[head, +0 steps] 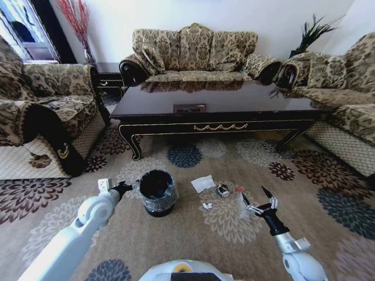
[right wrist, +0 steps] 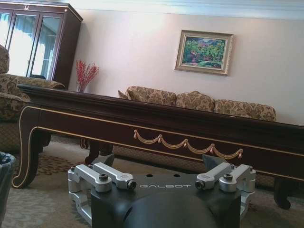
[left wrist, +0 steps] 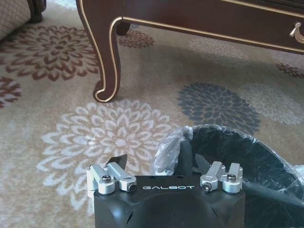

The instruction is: Move to the front of the table and pick up the trash from the floor, then place it into the trash bin.

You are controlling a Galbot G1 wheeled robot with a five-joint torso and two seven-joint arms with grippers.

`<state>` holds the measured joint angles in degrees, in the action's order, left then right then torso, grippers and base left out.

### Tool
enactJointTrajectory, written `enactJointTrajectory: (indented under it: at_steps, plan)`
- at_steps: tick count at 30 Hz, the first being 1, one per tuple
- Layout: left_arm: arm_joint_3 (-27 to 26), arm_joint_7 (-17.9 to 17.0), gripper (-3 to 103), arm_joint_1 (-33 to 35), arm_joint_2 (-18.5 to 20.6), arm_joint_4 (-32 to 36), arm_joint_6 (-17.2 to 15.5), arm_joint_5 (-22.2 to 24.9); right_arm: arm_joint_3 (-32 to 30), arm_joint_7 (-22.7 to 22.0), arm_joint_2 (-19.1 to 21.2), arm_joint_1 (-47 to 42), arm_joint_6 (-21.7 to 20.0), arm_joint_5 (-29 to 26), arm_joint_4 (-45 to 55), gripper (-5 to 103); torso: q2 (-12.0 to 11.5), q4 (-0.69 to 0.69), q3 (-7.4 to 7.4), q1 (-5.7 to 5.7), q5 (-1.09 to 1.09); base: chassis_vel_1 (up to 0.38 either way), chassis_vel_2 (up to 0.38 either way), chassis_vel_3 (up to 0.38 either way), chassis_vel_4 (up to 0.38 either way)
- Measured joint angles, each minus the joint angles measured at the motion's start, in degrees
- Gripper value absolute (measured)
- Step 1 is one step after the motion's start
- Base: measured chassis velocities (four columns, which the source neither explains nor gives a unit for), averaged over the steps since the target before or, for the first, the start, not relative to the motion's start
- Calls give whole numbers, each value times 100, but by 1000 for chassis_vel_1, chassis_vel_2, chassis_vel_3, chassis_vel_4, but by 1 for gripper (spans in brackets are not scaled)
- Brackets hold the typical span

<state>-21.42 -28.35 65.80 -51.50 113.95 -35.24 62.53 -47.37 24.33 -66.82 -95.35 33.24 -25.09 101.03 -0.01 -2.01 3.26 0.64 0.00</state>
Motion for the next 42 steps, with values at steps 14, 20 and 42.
enactJointTrajectory:
  at_steps: [14, 20, 42]
  plan:
    - [642, -55, 81, -534, -452, -851, -23, 122, 6, -194, -34, 16, -63, 117, 5, 100, 0, 0, 0, 0, 0, 0, 0, 0, 0]
    - [730, -225, 64, -549, -539, -992, -105, 213, -2, -264, -52, 22, -63, 137, -23, 100, 0, 0, 0, 0, 0, 0, 0, 0, 0]
    - [177, -195, 3, -8, -49, -547, -159, 409, 297, -1371, 204, 225, -993, 682, -156, 100, 1, 2, 0, 0, 1, 0, 0, 0, 0]
